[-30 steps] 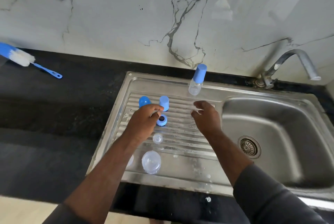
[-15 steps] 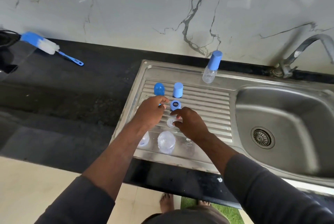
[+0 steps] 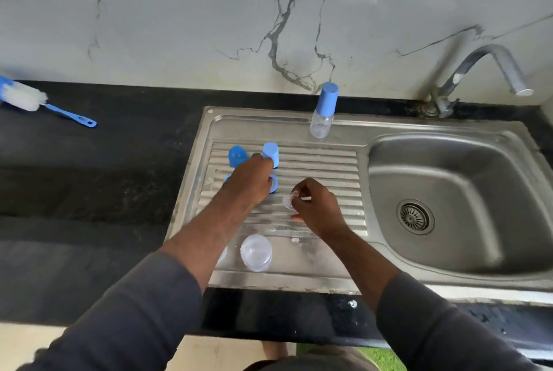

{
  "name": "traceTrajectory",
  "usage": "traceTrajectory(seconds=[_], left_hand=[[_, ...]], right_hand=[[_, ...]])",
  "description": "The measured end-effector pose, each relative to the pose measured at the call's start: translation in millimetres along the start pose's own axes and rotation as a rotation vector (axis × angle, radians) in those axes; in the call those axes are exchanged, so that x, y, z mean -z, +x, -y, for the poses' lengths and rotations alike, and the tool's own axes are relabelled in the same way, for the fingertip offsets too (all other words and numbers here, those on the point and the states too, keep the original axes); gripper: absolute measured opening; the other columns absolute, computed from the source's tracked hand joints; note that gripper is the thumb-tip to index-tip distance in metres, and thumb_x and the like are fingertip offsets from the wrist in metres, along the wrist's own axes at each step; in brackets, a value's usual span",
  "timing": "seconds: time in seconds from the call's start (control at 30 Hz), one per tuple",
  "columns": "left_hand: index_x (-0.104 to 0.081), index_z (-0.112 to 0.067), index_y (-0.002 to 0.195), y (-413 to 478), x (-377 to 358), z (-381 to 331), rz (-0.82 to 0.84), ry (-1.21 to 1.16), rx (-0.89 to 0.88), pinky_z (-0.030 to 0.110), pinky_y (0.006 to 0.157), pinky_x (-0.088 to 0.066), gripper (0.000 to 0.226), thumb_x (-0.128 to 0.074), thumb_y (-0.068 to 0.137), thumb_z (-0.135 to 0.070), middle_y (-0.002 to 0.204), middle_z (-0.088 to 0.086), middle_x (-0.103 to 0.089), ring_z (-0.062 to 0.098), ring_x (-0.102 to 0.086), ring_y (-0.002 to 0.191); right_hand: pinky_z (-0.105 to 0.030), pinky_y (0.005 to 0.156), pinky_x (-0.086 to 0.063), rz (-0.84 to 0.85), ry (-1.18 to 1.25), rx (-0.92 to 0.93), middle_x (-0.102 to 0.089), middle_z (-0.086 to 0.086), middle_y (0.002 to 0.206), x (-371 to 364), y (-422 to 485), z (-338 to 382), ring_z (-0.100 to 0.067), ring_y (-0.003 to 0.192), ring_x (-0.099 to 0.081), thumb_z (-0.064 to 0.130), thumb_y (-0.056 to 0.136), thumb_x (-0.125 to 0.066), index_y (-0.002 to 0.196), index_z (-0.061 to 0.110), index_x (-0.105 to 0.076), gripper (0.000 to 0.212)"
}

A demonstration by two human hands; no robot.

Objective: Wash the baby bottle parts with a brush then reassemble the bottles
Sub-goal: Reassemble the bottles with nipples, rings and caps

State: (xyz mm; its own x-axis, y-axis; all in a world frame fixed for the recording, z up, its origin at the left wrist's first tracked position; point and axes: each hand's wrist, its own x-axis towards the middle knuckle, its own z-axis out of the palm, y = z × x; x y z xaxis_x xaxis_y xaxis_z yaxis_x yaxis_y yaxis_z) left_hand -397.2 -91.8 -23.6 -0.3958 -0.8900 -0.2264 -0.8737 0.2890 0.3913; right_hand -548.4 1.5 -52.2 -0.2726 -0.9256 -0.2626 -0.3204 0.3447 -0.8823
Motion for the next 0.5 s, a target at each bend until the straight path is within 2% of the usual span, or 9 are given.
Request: traceTrajectory(seconds=[0.07, 0.2, 0.27, 0.33, 0.4, 0.43, 0.5], left_hand=[[-0.056, -0.006, 0.11, 6.0, -6.6, -2.8, 0.019, 0.083, -0.038, 0.033, 0.065, -0.036, 0.017, -0.056, 0.094, -0.011, 0.11, 0.009, -0.053, 0.025, -0.059, 0.089], [-0.053, -0.007, 0.115, 7.9, -18.2, -4.9, 0.103, 0.189, -0.088, 0.033, 0.064, -0.039, 0.027, -0.064, 0.092, -0.016, 0.109, 0.013, -0.056, 0.029, -0.062, 0.09], [-0.052, -0.007, 0.109, 8.1, -26.7, -1.4, 0.096, 0.19, -0.092, 0.03, 0.059, -0.036, 0.02, -0.061, 0.093, -0.015, 0.105, 0.012, -0.058, 0.025, -0.06, 0.083], [-0.053, -0.004, 0.109, 7.9, -31.0, -1.4, 0.095, 0.169, -0.075, 0.036, 0.063, -0.045, 0.019, -0.052, 0.098, -0.018, 0.111, 0.018, -0.059, 0.03, -0.059, 0.085], [-0.054, -0.002, 0.12, 10.0, -30.8, 1.2, 0.073, 0.075, -0.067, 0.042, 0.079, -0.05, 0.027, -0.045, 0.101, -0.02, 0.124, 0.022, -0.055, 0.04, -0.059, 0.102], [-0.056, -0.005, 0.123, 10.1, -28.1, 1.1, 0.051, 0.023, -0.047, 0.039, 0.078, -0.048, 0.027, -0.05, 0.1, -0.018, 0.125, 0.02, -0.053, 0.037, -0.059, 0.102], [-0.059, -0.013, 0.124, 9.3, -19.9, -1.0, 0.016, -0.223, 0.054, 0.034, 0.072, -0.045, 0.033, -0.065, 0.093, -0.014, 0.118, 0.013, -0.055, 0.028, -0.061, 0.092]], right_hand=[[-0.041, 0.064, -0.064, -0.037, 0.072, -0.03, -0.066, -0.004, 0.094, 9.7, -1.5, -1.2, -0.027, 0.087, -0.07, 0.006, 0.087, -0.061, 0.09, 0.015, -0.064, 0.01], [-0.04, 0.075, -0.061, -0.065, 0.078, -0.046, -0.072, 0.004, 0.082, 23.5, -0.3, -9.6, -0.022, 0.074, -0.071, 0.013, 0.08, -0.072, 0.089, 0.025, -0.072, 0.015], [-0.035, 0.076, -0.057, -0.073, 0.053, -0.068, -0.071, 0.007, 0.074, 26.8, 0.0, -13.7, -0.016, 0.069, -0.067, 0.012, 0.078, -0.075, 0.095, 0.029, -0.075, 0.024], [-0.033, 0.075, -0.055, -0.07, 0.055, -0.073, -0.068, 0.01, 0.071, 29.8, -2.2, -14.2, -0.009, 0.067, -0.063, 0.007, 0.079, -0.076, 0.101, 0.028, -0.076, 0.031], [-0.032, 0.075, -0.056, -0.071, 0.071, -0.066, -0.07, 0.012, 0.075, 31.2, -4.1, -12.4, -0.007, 0.069, -0.065, 0.006, 0.08, -0.076, 0.104, 0.026, -0.076, 0.032], [-0.031, 0.073, -0.057, -0.074, 0.096, -0.069, -0.071, 0.01, 0.081, 31.9, -4.7, -11.1, -0.01, 0.071, -0.067, 0.006, 0.08, -0.077, 0.105, 0.026, -0.075, 0.031], [-0.032, 0.067, -0.059, -0.071, 0.206, -0.087, -0.07, -0.001, 0.096, 33.3, -6.0, -5.3, -0.019, 0.075, -0.07, 0.009, 0.083, -0.078, 0.107, 0.022, -0.072, 0.028]])
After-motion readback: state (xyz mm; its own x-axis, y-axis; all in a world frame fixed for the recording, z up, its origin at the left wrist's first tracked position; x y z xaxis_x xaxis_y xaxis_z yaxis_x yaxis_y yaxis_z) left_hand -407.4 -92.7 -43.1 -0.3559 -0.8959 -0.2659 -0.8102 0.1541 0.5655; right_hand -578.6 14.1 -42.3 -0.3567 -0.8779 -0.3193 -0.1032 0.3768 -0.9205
